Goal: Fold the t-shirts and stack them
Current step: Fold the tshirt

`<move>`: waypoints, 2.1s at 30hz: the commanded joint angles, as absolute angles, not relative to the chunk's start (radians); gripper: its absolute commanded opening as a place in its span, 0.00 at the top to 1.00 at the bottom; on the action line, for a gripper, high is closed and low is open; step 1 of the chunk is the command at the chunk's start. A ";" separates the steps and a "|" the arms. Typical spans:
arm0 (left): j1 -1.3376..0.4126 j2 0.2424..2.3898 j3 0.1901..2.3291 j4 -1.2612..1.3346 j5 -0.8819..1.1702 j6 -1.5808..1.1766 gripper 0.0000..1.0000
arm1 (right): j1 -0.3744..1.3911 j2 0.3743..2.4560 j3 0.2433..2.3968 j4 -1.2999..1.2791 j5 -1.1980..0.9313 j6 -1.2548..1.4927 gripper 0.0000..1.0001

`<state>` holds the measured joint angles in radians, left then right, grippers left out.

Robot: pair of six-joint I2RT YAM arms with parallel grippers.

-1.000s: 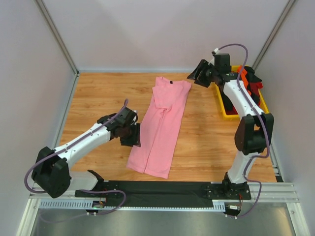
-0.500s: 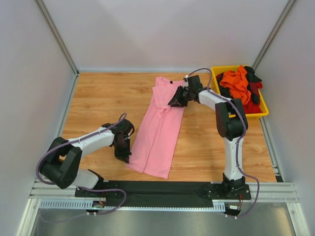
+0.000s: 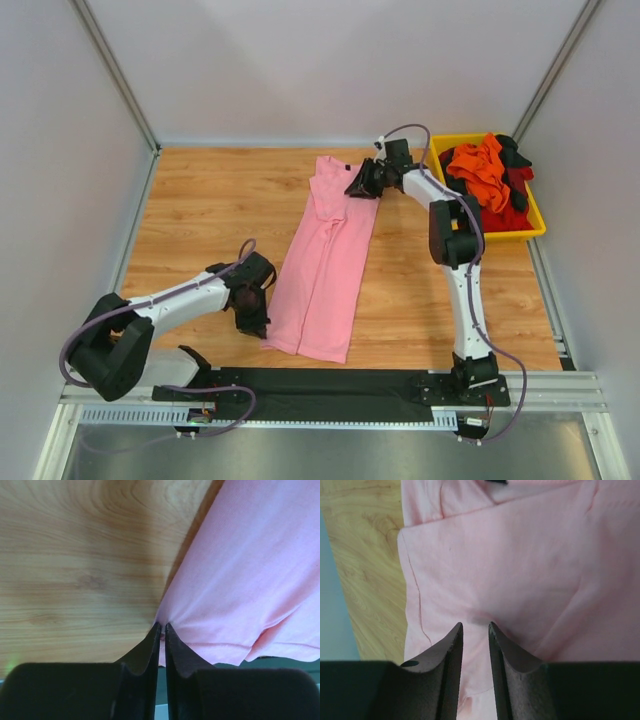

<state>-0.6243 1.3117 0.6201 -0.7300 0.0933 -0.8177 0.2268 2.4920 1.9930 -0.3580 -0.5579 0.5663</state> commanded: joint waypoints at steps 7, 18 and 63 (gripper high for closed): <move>-0.698 1.267 0.612 -0.733 0.078 -0.963 0.80 | 0.149 2.609 2.226 -0.483 -0.558 0.449 0.67; -0.750 1.178 0.785 -0.921 -0.095 -0.829 0.72 | 0.144 2.433 2.102 -0.451 -0.520 0.532 0.61; -0.756 1.170 0.621 -0.729 -0.043 -0.795 0.53 | 0.946 1.255 0.604 -0.456 -0.097 1.183 0.48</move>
<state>-0.7586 1.1702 0.6277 -0.7673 -0.0357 -0.8146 0.9112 1.2568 0.6079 -0.5114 -0.1478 1.0828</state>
